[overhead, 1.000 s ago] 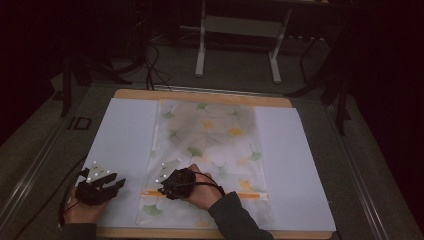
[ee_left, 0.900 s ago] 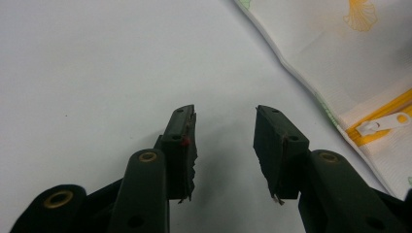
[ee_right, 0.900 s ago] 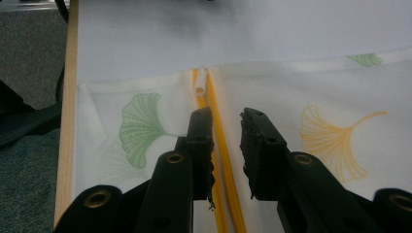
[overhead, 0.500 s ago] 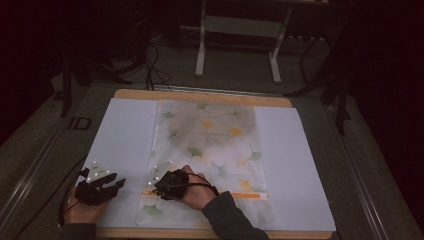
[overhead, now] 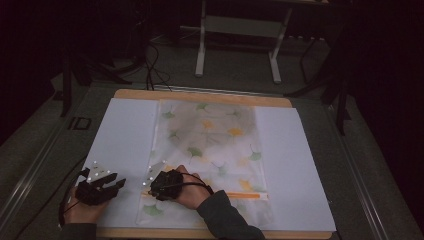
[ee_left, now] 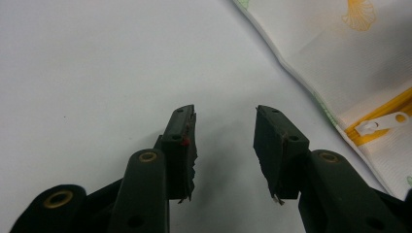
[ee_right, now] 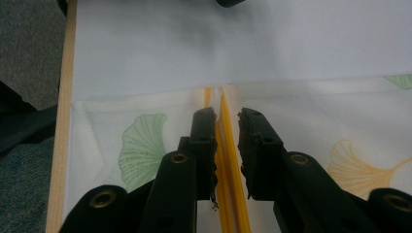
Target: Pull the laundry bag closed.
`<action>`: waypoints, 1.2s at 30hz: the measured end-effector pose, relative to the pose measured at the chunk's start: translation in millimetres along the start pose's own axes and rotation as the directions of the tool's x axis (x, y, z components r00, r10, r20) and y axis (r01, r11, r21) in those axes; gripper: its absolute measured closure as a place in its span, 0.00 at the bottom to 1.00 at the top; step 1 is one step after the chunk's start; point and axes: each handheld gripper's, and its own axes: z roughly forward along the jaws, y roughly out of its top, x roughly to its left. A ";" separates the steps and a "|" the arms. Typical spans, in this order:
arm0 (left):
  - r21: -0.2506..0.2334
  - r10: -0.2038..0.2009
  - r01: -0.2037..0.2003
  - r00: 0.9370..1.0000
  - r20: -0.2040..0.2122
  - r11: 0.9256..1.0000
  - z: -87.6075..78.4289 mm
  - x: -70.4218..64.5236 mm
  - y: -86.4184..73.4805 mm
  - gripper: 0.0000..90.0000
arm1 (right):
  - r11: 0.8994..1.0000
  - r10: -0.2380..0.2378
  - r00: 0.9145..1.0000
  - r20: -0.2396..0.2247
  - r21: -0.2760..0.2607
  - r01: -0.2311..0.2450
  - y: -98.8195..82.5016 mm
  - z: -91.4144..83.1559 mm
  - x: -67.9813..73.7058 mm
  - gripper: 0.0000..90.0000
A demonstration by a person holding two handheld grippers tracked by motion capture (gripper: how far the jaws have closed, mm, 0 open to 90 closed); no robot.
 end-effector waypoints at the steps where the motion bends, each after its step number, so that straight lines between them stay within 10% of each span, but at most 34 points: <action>1: 0.001 0.001 -0.001 1.000 0.000 1.000 0.0 0.0 0.0 0.67 | 1.000 -0.006 1.000 -0.004 -0.002 0.006 0.4 1.6 -0.1 0.84; 36: -0.001 0.004 -0.004 1.000 0.012 1.000 -1.1 0.0 0.5 0.67 | 0.986 -0.035 0.998 -0.046 0.162 0.042 17.0 29.8 -3.2 0.89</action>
